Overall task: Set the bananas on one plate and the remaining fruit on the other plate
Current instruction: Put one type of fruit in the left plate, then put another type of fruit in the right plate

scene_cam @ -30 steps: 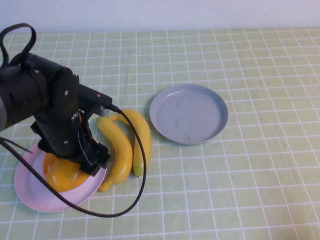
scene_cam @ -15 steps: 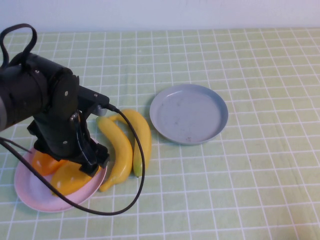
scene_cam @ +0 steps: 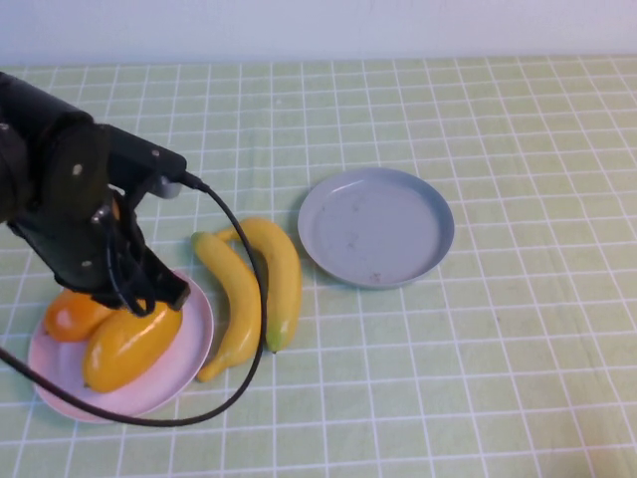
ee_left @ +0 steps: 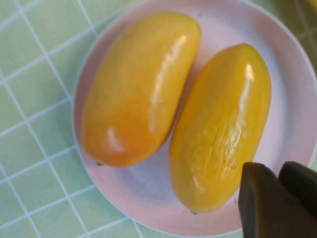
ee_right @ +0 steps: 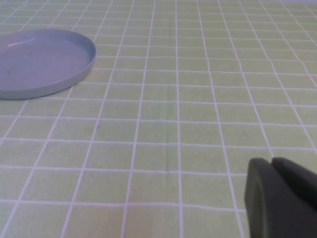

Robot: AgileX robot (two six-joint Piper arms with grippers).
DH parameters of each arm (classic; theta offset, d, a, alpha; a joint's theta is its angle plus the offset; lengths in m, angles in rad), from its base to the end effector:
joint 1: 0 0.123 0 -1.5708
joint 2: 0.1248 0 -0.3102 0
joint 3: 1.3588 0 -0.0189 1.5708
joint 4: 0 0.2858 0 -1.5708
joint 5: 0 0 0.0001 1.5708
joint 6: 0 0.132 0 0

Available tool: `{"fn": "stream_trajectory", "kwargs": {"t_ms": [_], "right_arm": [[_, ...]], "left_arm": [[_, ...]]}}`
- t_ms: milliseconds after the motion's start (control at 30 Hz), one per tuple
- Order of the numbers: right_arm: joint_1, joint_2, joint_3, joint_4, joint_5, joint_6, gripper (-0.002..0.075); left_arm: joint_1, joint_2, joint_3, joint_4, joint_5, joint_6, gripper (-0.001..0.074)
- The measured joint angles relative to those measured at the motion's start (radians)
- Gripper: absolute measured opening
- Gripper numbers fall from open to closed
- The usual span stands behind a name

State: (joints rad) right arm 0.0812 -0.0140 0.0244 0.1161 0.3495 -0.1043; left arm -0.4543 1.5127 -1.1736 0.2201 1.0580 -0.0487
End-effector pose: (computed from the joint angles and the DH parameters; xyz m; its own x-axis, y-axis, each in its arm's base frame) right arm 0.1015 0.0135 0.1627 -0.2669 -0.0169 -0.9636 -0.1179 0.9929 0.0153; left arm 0.3137 -0.1252 0.2547 -0.8408 0.4768 -0.2565 0.4367 0.8773 0.1992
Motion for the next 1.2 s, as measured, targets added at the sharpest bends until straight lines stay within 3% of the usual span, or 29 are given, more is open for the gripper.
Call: {"fn": "stream_trajectory", "kwargs": {"t_ms": [167,767,1033,1200], "right_arm": [[0.000,0.000,0.000,0.000,0.000,0.000,-0.0015],[0.000,0.000,0.000,0.000,0.000,0.000,-0.0015],[0.000,0.000,0.000,0.000,0.000,0.000,-0.0015],[0.000,0.000,0.000,0.000,0.000,0.000,-0.0015]], "left_arm": [[0.000,-0.160,0.030,-0.006,-0.035,-0.020,0.0014],[0.000,-0.930,0.566,-0.104,-0.389,-0.060,0.0004],[0.000,-1.021,0.597,-0.079,-0.383,-0.068,0.0004],[0.002,-1.036,0.687,-0.045,-0.581,-0.079,0.0004]]}}
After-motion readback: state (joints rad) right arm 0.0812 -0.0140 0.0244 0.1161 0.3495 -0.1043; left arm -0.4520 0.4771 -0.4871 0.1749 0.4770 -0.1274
